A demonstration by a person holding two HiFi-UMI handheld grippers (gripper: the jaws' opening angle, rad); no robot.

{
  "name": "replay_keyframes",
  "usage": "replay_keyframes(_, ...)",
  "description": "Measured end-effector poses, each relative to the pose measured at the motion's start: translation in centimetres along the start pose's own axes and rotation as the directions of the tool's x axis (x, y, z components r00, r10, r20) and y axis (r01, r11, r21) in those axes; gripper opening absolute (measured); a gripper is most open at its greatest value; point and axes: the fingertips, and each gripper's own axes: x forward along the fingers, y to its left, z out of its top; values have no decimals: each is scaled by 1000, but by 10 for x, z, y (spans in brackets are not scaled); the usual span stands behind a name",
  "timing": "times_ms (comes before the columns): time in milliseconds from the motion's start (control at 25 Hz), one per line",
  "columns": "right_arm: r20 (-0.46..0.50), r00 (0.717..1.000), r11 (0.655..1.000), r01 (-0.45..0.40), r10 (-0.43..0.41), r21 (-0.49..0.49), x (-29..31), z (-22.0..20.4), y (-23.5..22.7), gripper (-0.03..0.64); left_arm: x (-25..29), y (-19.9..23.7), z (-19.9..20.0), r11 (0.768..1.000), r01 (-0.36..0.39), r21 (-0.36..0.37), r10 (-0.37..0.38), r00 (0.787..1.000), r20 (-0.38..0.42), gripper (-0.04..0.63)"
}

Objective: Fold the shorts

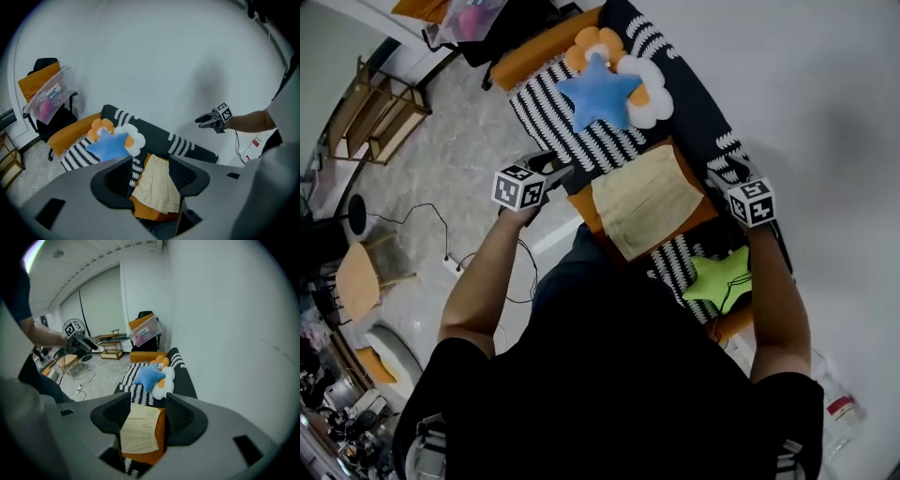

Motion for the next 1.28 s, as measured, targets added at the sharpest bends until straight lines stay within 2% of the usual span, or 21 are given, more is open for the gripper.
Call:
replay_keyframes(400,-169,983,987,-98,76,-125,107,-31,-17,247,60,55,-44,999,-3,-46,-2,995,-104,259)
replay_keyframes(720,-264,954,971,-186,143,-148,176,-51,-9,249,104,81,-84,996,35,-77,-50,979,-196,259)
replay_keyframes(1040,-356,920,952,-244,166,-187,233,-69,-18,245,153,94,-123,992,110,-66,-124,952,-280,259)
replay_keyframes(1280,-442,877,934,-298,188,-194,280,-91,-24,233,196,103,-163,982,182,-47,-187,913,-364,259)
